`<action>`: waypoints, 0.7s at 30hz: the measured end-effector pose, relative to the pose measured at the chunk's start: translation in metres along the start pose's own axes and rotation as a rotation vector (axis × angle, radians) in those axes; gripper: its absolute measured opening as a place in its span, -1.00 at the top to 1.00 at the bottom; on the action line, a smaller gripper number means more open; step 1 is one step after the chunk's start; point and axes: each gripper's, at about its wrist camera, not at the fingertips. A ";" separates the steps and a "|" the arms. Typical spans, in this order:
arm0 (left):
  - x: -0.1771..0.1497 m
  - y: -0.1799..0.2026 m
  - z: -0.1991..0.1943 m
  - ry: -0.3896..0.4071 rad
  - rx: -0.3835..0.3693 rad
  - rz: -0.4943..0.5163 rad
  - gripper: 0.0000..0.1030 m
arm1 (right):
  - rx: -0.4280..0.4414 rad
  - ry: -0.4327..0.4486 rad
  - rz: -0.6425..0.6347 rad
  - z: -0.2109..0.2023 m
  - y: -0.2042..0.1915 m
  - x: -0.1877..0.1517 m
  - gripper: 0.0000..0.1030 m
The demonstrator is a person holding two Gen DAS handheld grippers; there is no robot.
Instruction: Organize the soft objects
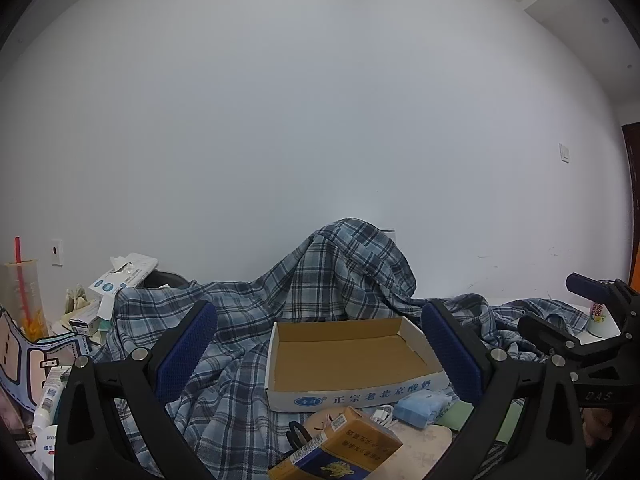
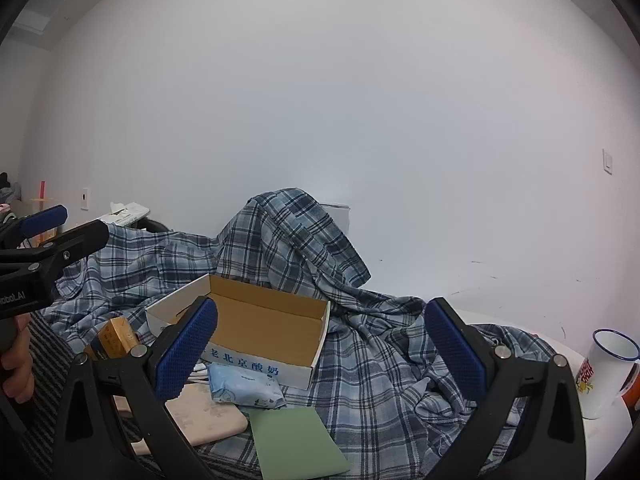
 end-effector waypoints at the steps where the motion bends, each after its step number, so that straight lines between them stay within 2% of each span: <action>1: -0.001 0.001 0.000 0.001 0.002 0.003 -1.00 | 0.003 0.001 0.001 0.000 0.000 0.000 -1.00; 21: -0.003 0.004 -0.002 0.006 0.005 0.004 -1.00 | 0.004 -0.013 -0.011 0.001 -0.002 0.000 -1.00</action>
Point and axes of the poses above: each gripper's, at about its wrist camera, not at the fingertips, and z roughly the way its jaws point, y to its right, x to its top, and after that the axes turned 9 degrees about y, right-handed
